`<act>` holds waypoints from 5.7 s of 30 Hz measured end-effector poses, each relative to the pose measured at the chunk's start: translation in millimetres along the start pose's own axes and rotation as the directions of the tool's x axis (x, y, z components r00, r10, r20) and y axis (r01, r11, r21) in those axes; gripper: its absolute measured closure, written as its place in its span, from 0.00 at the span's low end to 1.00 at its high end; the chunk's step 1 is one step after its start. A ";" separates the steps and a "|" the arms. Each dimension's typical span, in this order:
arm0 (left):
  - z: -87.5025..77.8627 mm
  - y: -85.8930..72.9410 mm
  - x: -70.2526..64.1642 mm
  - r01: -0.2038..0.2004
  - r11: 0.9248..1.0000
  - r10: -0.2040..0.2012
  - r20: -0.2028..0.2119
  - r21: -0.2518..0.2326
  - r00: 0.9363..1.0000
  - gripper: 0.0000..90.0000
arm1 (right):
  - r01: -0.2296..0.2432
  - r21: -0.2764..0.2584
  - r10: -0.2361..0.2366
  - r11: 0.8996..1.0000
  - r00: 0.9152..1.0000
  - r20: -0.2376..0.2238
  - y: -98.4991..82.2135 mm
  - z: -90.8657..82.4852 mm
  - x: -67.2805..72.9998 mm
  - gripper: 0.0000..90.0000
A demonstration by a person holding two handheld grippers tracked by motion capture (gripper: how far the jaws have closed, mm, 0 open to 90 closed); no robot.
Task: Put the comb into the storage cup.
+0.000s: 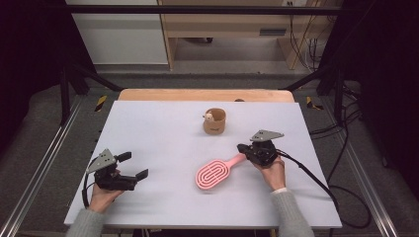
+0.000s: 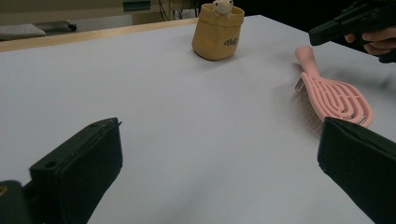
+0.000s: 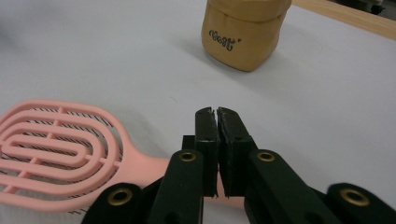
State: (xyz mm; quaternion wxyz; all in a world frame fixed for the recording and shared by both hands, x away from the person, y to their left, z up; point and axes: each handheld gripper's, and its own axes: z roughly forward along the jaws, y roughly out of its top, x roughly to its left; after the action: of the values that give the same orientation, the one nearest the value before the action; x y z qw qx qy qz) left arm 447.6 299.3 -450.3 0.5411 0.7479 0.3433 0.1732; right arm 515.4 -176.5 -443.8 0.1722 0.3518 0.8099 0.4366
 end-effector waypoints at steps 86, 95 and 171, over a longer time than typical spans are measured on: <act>0.4 -0.2 -0.4 0.002 1.000 -0.002 -0.005 0.008 1.000 0.00 | 0.039 0.246 -0.020 0.968 0.997 -0.079 -28.6 -14.7 25.2 1.00; 0.4 -0.1 -0.5 0.002 1.000 -0.002 -0.005 0.007 1.000 0.00 | 0.043 0.242 -0.020 0.969 0.995 -0.094 -29.9 -14.9 28.3 1.00; 1.3 -0.4 -0.2 0.000 1.000 0.000 -0.008 0.011 1.000 0.00 | -0.014 0.133 0.014 0.991 1.000 -0.001 11.2 -12.4 47.8 0.00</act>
State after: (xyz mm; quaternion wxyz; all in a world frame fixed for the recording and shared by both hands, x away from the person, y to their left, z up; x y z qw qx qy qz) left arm 448.1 298.3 -451.1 0.5358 0.7501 0.3462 0.1743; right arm 479.7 -145.2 -426.3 0.1444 0.3678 0.8348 0.3832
